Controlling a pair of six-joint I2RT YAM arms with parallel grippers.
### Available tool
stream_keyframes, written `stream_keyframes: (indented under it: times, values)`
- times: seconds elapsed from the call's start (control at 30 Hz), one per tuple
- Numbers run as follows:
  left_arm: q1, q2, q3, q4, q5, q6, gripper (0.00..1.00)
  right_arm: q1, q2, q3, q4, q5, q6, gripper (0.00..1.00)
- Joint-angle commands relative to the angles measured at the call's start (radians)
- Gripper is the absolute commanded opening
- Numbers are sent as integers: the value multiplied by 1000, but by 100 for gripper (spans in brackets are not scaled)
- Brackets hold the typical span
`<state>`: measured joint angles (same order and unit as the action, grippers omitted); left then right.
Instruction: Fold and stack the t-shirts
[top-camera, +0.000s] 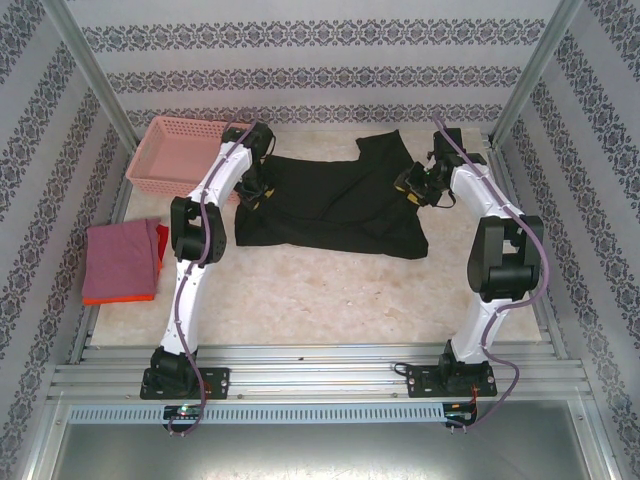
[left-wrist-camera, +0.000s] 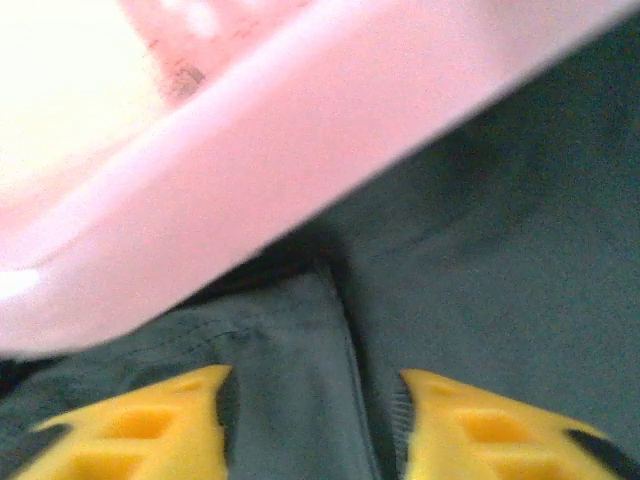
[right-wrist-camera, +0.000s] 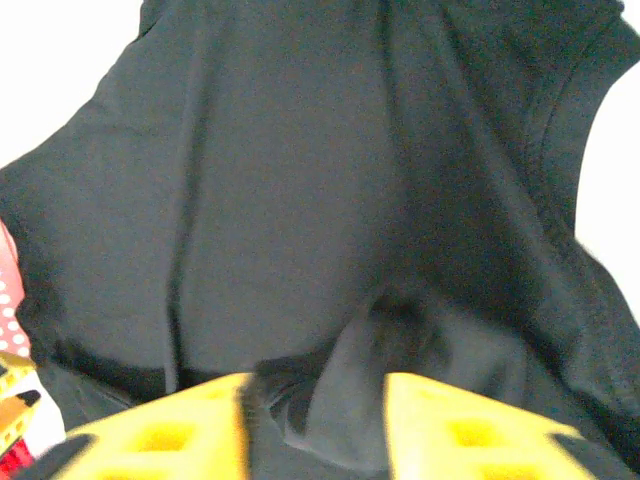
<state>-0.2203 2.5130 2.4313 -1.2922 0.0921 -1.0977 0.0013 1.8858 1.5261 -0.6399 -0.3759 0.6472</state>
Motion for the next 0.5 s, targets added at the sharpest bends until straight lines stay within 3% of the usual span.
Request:
stream_keyframes:
  times: [0.0,0.1,0.3,0.47]
  values:
    - [11,-22,28,17,-5,71,74,-13,-46,-44,53,47,-7,61]
    - [7,-72,-12,13,-24,125,100,-12,-121,-135,83,89,-5,71]
    - [-17,-287,-353,197,-28,163,100,10,-188,-306,82,88,25,68]
    - [-19,-406,-685,450,84,79,96,65,-135,-360,116,61,80,61]
